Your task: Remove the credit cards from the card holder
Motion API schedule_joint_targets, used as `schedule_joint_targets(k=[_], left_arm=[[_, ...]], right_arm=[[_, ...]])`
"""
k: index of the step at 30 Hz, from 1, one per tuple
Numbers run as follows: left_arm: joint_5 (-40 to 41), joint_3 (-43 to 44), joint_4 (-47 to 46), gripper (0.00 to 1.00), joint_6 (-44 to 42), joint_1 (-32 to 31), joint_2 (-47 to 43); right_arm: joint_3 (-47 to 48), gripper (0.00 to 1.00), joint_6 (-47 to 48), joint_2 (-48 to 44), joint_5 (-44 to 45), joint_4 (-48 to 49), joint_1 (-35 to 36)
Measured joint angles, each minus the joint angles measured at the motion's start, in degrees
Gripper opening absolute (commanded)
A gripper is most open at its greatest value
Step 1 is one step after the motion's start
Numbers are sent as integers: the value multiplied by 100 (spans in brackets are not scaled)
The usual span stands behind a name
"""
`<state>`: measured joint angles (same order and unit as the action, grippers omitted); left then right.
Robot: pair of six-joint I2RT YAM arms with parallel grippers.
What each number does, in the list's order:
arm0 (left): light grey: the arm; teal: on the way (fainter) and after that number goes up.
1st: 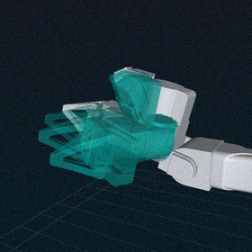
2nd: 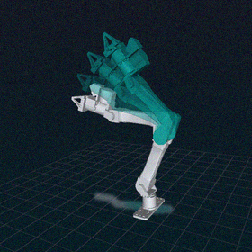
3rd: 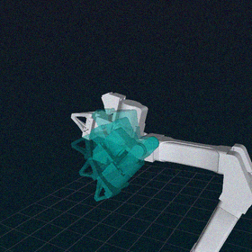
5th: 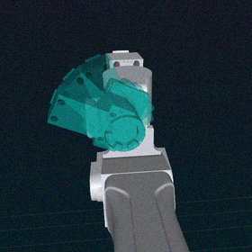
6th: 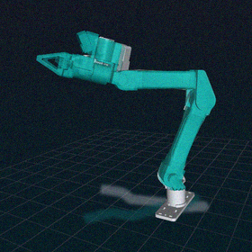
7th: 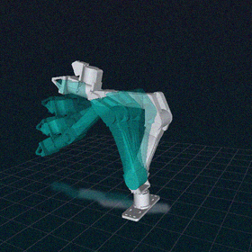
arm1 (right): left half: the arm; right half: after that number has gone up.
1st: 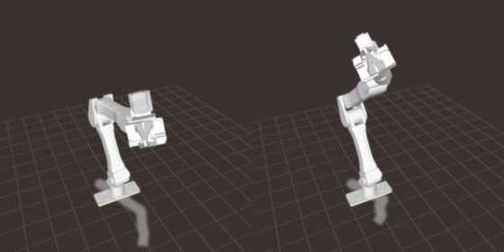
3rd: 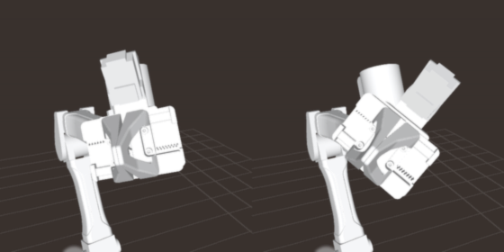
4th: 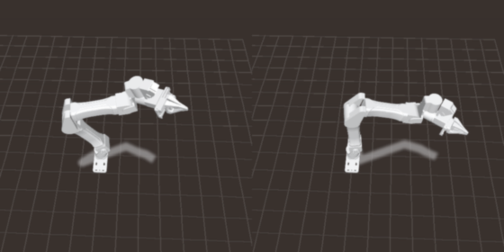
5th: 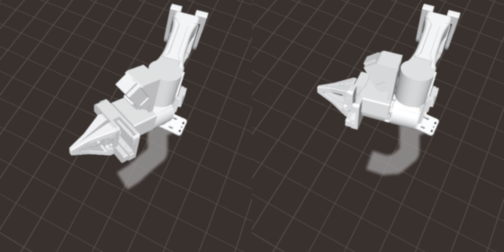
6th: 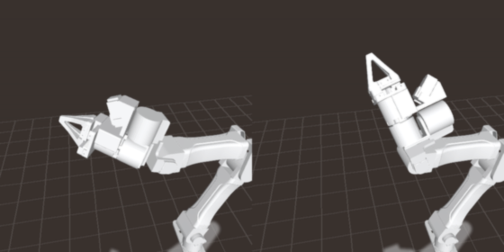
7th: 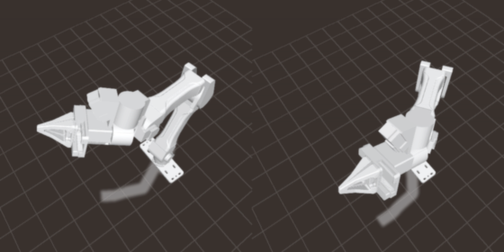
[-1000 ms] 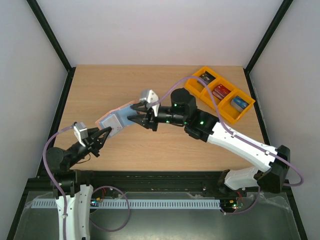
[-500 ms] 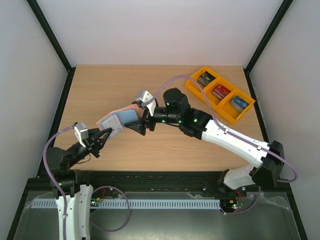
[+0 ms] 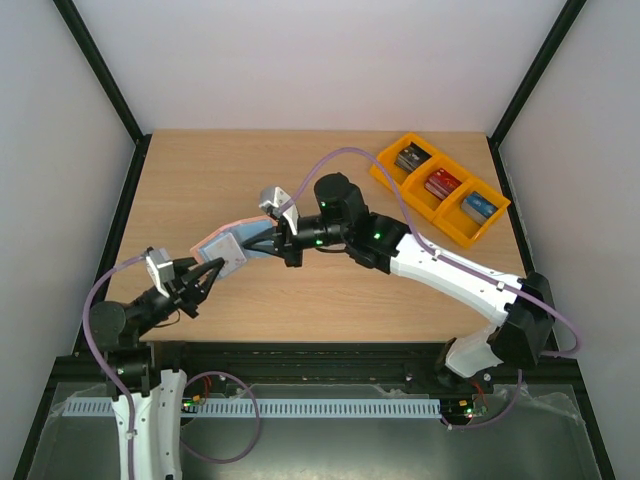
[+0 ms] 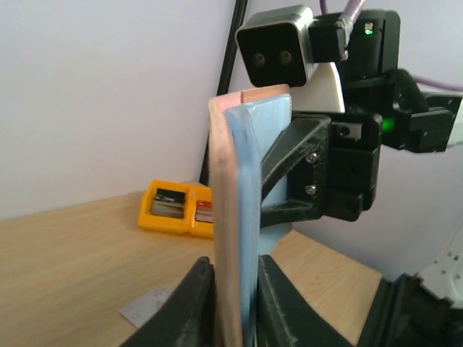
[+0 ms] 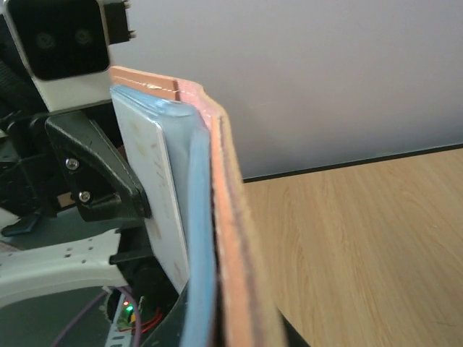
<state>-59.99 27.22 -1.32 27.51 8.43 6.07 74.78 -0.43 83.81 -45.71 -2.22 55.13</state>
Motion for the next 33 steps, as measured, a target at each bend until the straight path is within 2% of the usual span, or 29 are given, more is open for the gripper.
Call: schedule_joint_targets(k=[10, 14, 20, 26, 33], left_arm=[[505, -90, -48, 35, -31, -4, -116], [544, -103, -98, 49, -13, -4, -122], [551, -199, -286, 56, 142, -4, -249], [507, -212, -273, 77, 142, -4, -348], [568, -70, -17, 82, 151, -4, -299]], right_arm=[[0, 2, -70, -2, -651, 35, 83], [11, 2, -103, 0, -693, 52, 131], [52, 1, -225, 50, -793, 188, 227], [81, 2, -238, 52, -861, 245, 236], [151, 2, -131, -144, -793, 39, -48]])
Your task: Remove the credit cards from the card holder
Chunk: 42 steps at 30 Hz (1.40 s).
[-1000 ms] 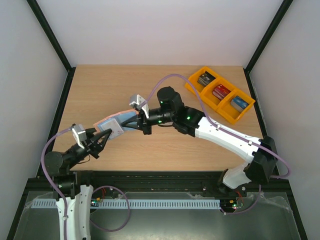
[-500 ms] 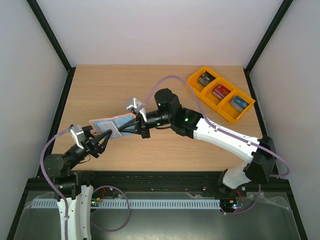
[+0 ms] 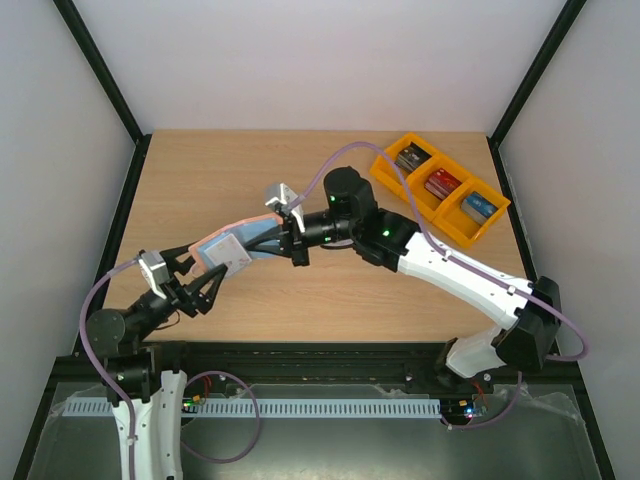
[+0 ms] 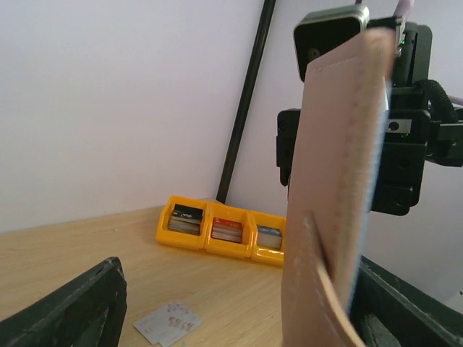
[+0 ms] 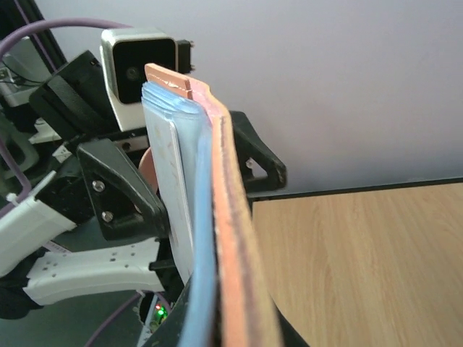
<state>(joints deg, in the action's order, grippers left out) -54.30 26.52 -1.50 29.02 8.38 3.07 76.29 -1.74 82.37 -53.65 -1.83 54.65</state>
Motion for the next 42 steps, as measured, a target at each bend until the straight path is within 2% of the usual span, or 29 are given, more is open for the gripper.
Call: schedule_joint_targets(k=[6, 15, 21, 26, 32, 35, 38, 42], left_arm=[[72, 157, 98, 80, 79, 0, 83], [-153, 101, 33, 56, 201, 0, 83], [-319, 63, -33, 57, 157, 0, 70], [-310, -50, -35, 61, 59, 0, 48], [-302, -79, -186, 73, 57, 0, 72], [-442, -87, -186, 76, -20, 0, 72], [-610, -85, 17, 73, -278, 0, 52], [-881, -85, 356, 59, -686, 0, 28]], right_arm=[[11, 2, 264, -203, 24, -435, -181], [214, 2, 697, -199, -376, -1034, -212], [391, 2, 953, -199, -708, -1298, -387], [391, 2, 837, -168, -938, -1248, -468], [297, 2, 57, 11, -1113, -444, -468], [295, 2, -188, 131, -984, -201, -468], [295, 2, -225, 221, -848, -179, -468], [348, 2, -195, 317, -769, -251, -468]])
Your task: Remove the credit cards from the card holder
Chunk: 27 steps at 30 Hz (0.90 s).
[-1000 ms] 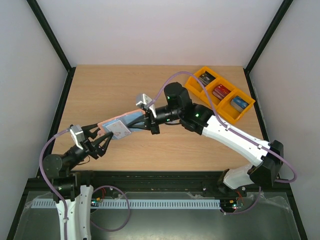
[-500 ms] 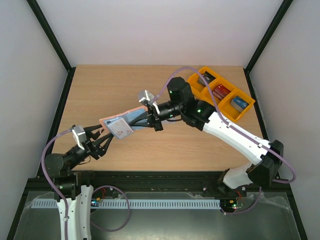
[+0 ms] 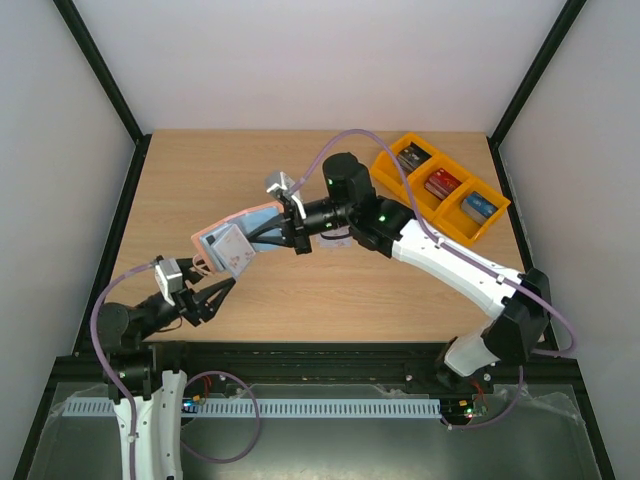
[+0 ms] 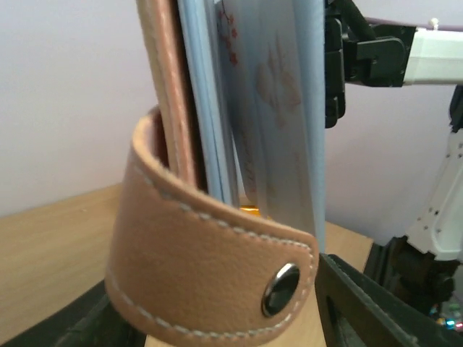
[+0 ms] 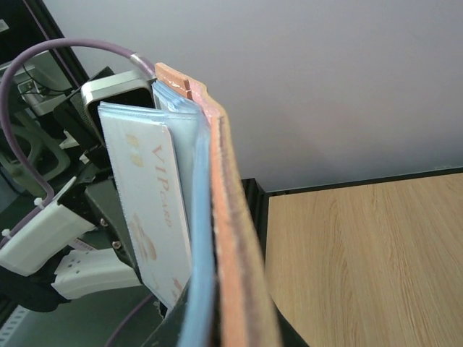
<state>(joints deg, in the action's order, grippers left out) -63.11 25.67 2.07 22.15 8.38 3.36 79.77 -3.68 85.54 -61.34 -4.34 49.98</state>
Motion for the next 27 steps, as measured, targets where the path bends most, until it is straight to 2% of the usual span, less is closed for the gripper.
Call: schedule_joint_targets(k=[4, 6, 8, 12, 17, 20, 24, 27], left_arm=[[-131, 7, -26, 39, -151, 0, 59], [-131, 13, -168, 35, -94, 0, 160], [-107, 13, -304, 36, -9, 0, 245], [-107, 13, -494, 49, 160, 0, 282], [-225, 13, -549, 57, 229, -2, 280], [-337, 17, -479, 58, 90, -2, 280], [-444, 46, -308, 36, -153, -2, 280], [-437, 66, -302, 28, -197, -9, 299]], right_arm=[[111, 2, 31, 85, 17, -39, 0], [129, 2, 68, 94, 20, -72, 0], [136, 2, 118, 94, 24, -140, 0], [140, 2, 332, 94, 57, -339, -9], [232, 2, 601, 94, 151, -649, -9], [291, 2, 728, 94, 201, -743, -9], [302, 2, 844, 94, 216, -863, -9], [302, 2, 907, 94, 216, -949, -9]])
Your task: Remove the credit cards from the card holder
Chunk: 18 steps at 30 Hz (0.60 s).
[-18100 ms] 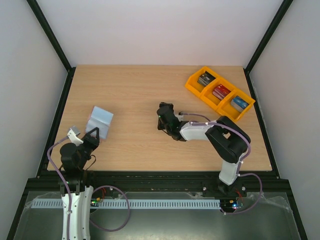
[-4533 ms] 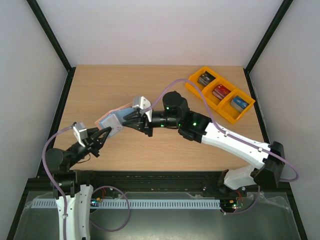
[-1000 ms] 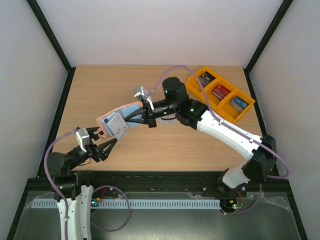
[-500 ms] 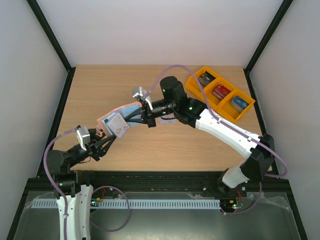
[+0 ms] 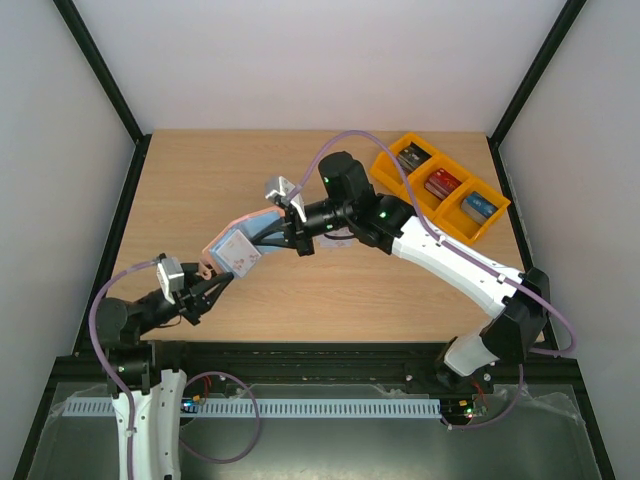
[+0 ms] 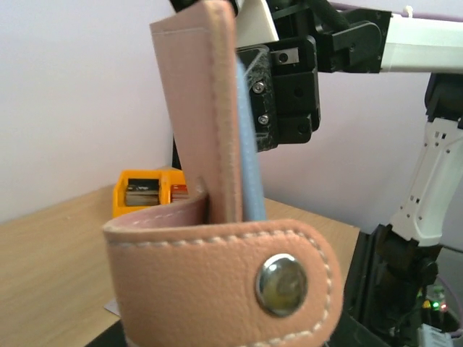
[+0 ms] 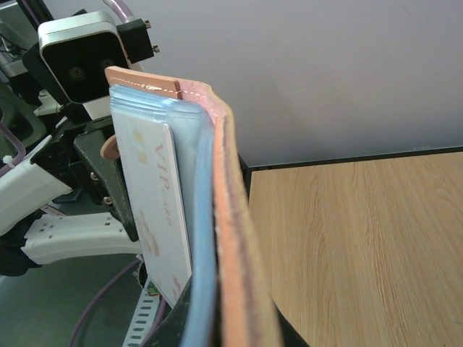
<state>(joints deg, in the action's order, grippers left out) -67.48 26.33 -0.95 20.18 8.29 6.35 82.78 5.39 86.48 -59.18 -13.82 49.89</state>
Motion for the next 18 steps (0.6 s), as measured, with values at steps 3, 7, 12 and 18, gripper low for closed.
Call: schedule_joint_targets(k=[3, 7, 12, 18], left_arm=[[44, 0, -9, 22, 63, 0, 9], [157, -2, -55, 18, 92, 0, 9], [557, -4, -68, 27, 179, -2, 9], [903, -50, -221, 27, 409, -2, 11]], right_arm=[[0, 2, 39, 0, -4, -33, 0], [0, 2, 50, 0, -20, -44, 0], [-2, 2, -37, 0, -72, 70, 0], [-20, 2, -354, 0, -186, 348, 0]])
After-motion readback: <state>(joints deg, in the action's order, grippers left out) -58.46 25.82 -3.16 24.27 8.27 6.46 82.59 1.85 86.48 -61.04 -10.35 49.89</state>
